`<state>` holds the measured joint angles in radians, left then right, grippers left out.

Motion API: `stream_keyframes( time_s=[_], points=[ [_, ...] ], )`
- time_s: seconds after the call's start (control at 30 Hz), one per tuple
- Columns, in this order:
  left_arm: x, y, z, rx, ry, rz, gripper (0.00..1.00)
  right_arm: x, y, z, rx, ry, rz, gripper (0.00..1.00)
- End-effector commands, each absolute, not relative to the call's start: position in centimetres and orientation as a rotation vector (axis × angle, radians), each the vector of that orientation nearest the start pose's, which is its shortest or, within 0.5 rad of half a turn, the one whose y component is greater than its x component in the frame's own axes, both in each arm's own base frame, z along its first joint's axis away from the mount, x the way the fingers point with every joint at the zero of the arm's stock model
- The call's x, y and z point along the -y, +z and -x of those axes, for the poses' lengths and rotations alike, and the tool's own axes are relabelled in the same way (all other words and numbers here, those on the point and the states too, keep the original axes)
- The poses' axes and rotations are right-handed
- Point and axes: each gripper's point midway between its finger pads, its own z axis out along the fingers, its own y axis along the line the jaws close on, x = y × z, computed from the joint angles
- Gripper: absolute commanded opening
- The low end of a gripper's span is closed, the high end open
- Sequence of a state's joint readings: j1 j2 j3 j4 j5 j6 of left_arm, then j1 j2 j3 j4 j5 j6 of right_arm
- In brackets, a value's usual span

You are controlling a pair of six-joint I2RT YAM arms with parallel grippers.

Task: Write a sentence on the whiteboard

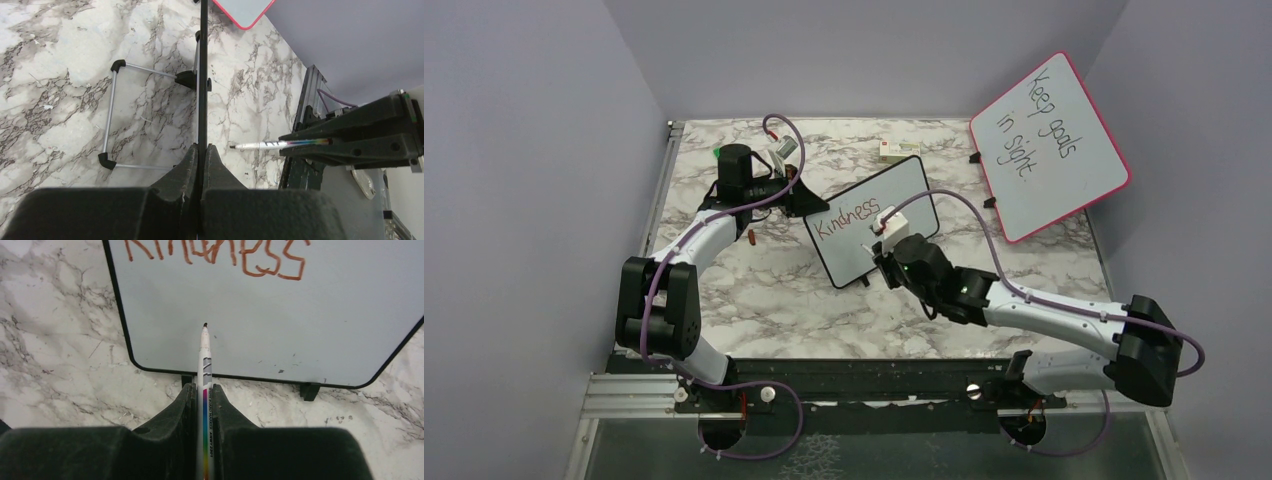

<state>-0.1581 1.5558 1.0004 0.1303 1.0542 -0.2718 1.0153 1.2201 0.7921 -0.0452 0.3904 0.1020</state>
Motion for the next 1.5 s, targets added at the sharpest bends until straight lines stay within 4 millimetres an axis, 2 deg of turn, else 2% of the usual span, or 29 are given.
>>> stream_keyframes(
  time_s=[0.0,0.37,0.6,0.87,1.47],
  points=[
    [21.2,18.6,-34.4,-1.980,-1.301,-0.551,0.00,-30.4,18.1,-24.7,-1.868,0.337,0.633,0.01],
    [21.2,18.6,-34.3,-1.976,-1.301,-0.555,0.00,-34.6,19.3,-24.0,-1.785,0.423,0.661,0.01],
    [21.2,18.6,-34.3,-1.977,-1.301,-0.554,0.00,-35.7,18.7,-24.0,-1.792,0.432,0.691,0.01],
    [21.2,18.6,-34.4,-1.977,-1.302,-0.554,0.00,-36.2,17.2,-23.7,-1.832,0.423,0.739,0.01],
    [21.2,18.6,-34.4,-1.979,-1.303,-0.552,0.00,-36.0,16.1,-23.1,-1.873,0.407,0.785,0.01]
  ],
)
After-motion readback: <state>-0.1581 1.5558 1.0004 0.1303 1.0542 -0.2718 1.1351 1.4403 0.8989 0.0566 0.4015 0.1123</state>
